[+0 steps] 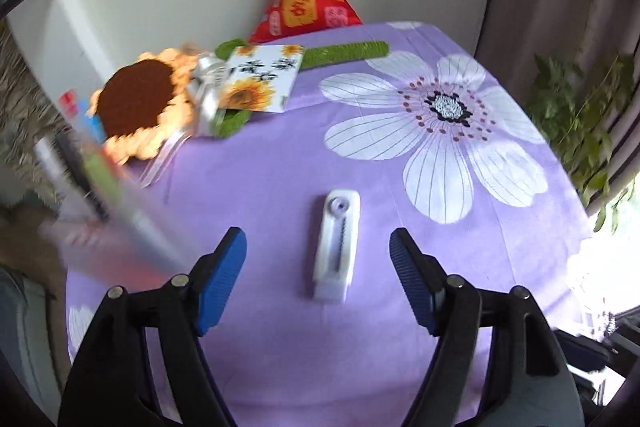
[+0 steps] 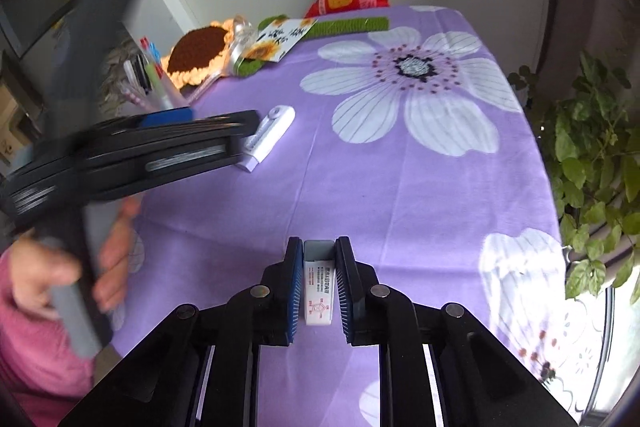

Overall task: Organize stationery
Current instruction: 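Grasp the white correction tape with the left gripper, then carry the correction tape toward the cup with the left gripper while the right gripper drops the eraser in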

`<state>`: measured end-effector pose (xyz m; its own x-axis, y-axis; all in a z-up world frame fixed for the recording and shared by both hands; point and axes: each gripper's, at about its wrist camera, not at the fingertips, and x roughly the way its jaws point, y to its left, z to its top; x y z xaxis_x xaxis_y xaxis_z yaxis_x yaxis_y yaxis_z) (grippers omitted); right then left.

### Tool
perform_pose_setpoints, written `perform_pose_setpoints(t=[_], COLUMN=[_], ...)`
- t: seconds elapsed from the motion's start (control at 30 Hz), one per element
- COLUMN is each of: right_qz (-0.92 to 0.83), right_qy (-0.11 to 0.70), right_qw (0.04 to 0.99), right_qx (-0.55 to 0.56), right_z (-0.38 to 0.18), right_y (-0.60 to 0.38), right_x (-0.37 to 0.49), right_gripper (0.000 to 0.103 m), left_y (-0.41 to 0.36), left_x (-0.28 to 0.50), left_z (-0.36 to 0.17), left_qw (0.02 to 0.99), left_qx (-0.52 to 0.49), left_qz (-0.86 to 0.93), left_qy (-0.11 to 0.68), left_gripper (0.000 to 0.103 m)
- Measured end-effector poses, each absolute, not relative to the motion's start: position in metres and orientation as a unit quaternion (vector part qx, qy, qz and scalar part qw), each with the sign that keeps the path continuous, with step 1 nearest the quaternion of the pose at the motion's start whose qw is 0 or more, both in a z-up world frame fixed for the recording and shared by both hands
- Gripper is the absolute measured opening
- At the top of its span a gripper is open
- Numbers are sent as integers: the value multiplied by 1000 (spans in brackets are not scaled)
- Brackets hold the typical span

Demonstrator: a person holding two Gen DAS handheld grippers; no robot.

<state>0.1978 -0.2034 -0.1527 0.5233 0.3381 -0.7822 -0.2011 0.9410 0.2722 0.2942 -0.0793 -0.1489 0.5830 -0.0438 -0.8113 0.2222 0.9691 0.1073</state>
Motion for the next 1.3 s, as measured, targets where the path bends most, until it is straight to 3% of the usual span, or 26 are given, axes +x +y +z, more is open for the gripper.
perform_pose_setpoints(t=[0.33, 0.4, 0.43, 0.47, 1.3], right_qz=[121, 122, 122, 122, 130], right_qy=[442, 439, 436, 433, 413], right_qw=[884, 886, 887, 889, 897], right_qx=[89, 87, 88, 90, 82], right_z=[-135, -133, -132, -130, -116], right_y=[-230, -229, -229, -228, -209], right_x=[184, 185, 184, 185, 182], right_gripper=[18, 18, 18, 18, 18], left_y=[-96, -92, -89, -90, -27], left_x=[334, 335, 335, 337, 243], left_z=[-177, -180, -179, -179, -71], left_qw=[869, 868, 866, 862, 910], left_qx=[127, 106, 88, 82, -28], left_qz=[-54, -64, -71, -73, -125], left_qy=[474, 480, 487, 494, 394], left_gripper=[72, 57, 32, 24, 23])
